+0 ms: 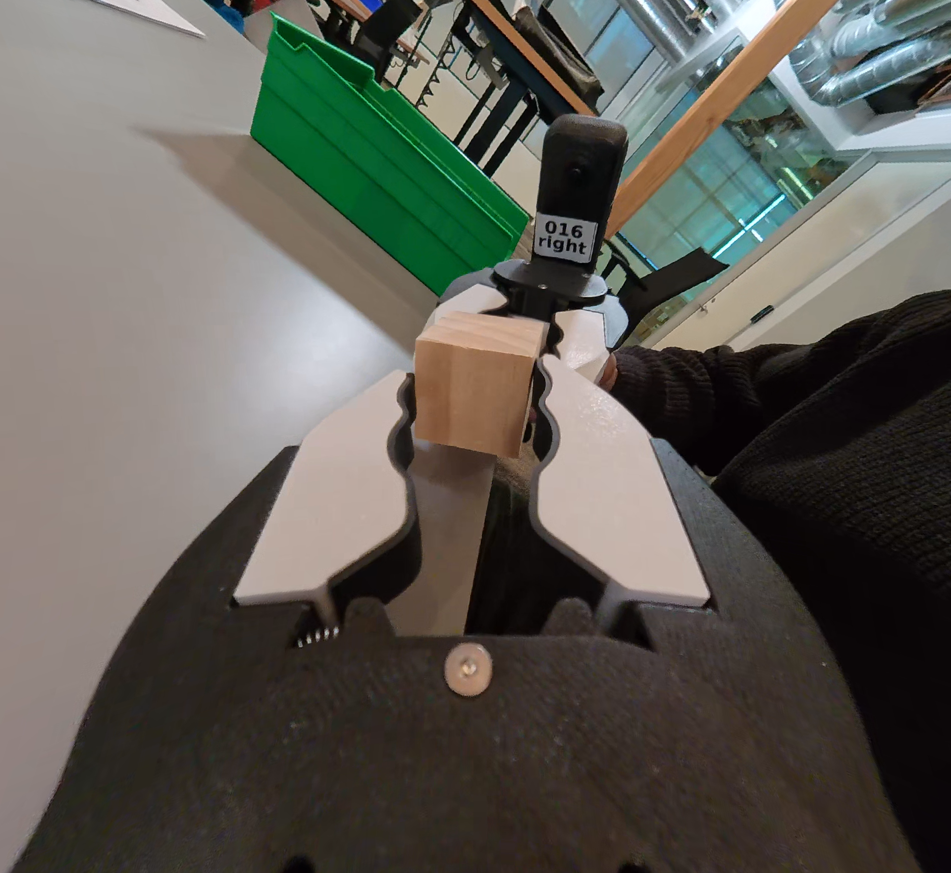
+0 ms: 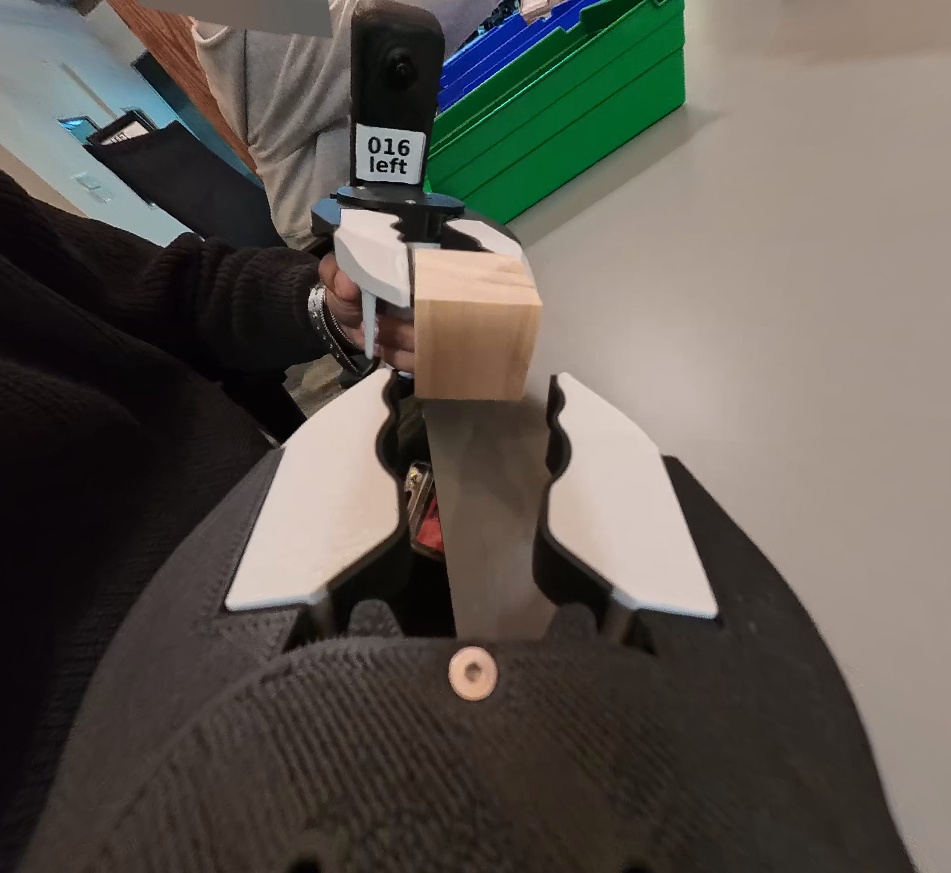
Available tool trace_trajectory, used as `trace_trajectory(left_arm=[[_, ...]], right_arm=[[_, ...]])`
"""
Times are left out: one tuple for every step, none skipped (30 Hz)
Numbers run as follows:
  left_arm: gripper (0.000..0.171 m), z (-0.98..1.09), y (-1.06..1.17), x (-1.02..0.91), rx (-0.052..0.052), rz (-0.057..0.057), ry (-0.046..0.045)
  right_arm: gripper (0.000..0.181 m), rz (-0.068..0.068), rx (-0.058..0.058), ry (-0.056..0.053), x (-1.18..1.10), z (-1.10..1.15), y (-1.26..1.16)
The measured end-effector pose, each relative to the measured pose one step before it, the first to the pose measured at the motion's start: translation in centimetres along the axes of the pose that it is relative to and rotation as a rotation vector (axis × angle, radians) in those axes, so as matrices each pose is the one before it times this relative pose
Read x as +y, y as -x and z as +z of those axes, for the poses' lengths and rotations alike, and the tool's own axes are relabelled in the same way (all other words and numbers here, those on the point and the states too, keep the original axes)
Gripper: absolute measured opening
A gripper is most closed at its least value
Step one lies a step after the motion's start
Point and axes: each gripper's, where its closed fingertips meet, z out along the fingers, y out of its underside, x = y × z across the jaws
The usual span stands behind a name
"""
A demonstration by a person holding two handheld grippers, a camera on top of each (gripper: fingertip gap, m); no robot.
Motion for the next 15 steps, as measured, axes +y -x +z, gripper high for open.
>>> trace_trajectory(left_arm=[[0.045, -0.022, -0.033, -0.025, 0.0061, -0.0087, -0.00248], [0.045, -0.019, 0.016, 0.054, 0.0021, -0.0051, 0.00120], [0.045, 0.003, 0.042, 0.089, -0.0011, -0.0001, 0.00279], [0.045, 0.000, 0.054, 0.087, -0.0040, 0.0022, 0.00094], [0.045, 0.020, 0.016, 0.059, -0.0010, 0.0006, 0.00069], [0.045, 0.046, -0.052, 0.057, 0.0043, -0.0016, 0.00173], [0.045, 0.037, -0.046, 0.022, 0.0041, -0.0015, 0.00005], [0.045, 0.049, 0.002, 0.015, 0.0008, -0.0002, -0.00178], [0.045, 0.036, 0.016, 0.017, 0.0010, -0.0004, -0.00049], [0.045, 0.024, 0.027, 0.004, 0.0011, -0.0011, -0.00257], [0.044, 0.015, 0.025, 0.017, 0.0014, -0.0012, -0.00248], [0.044, 0.027, 0.073, 0.054, -0.0011, -0.0002, 0.00124], [0.044, 0.023, 0.055, 0.074, -0.0012, 0.0003, 0.00228], [0.045, 0.023, 0.026, 0.046, -0.0004, 0.0001, 0.00101], [0.044, 0.010, 0.005, 0.011, 0.0000, 0.0021, -0.00079]], right_arm=[[0.053, 0.0020, -0.0027, -0.0041, -0.028, 0.000, 0.022], [0.050, -0.0021, -0.0027, -0.0022, -0.021, -0.017, 0.003], [0.050, -0.0037, -0.0004, 0.0005, -0.016, -0.016, -0.042], [0.050, -0.0037, -0.0014, 0.0032, 0.030, -0.014, -0.025], [0.049, -0.0034, -0.0016, 0.0047, 0.066, -0.008, -0.028], [0.048, -0.0044, 0.0000, 0.0021, 0.041, -0.018, -0.007], [0.047, -0.0044, -0.0008, 0.0001, 0.011, -0.013, 0.013], [0.046, -0.0036, -0.0021, 0.0012, 0.007, 0.007, 0.032], [0.045, -0.0046, -0.0007, 0.0011, 0.004, 0.005, 0.024], [0.044, -0.0067, 0.0008, 0.0014, 0.005, 0.000, 0.006], [0.044, -0.0094, 0.0018, 0.0033, 0.036, 0.005, -0.004], [0.043, -0.0121, 0.0051, 0.0062, 0.081, 0.003, -0.044], [0.043, -0.0147, 0.0069, 0.0085, 0.111, 0.015, -0.044], [0.043, -0.0149, 0.0068, 0.0081, 0.106, 0.003, -0.048], [0.044, -0.0127, 0.0053, 0.0048, 0.055, -0.003, -0.011]])
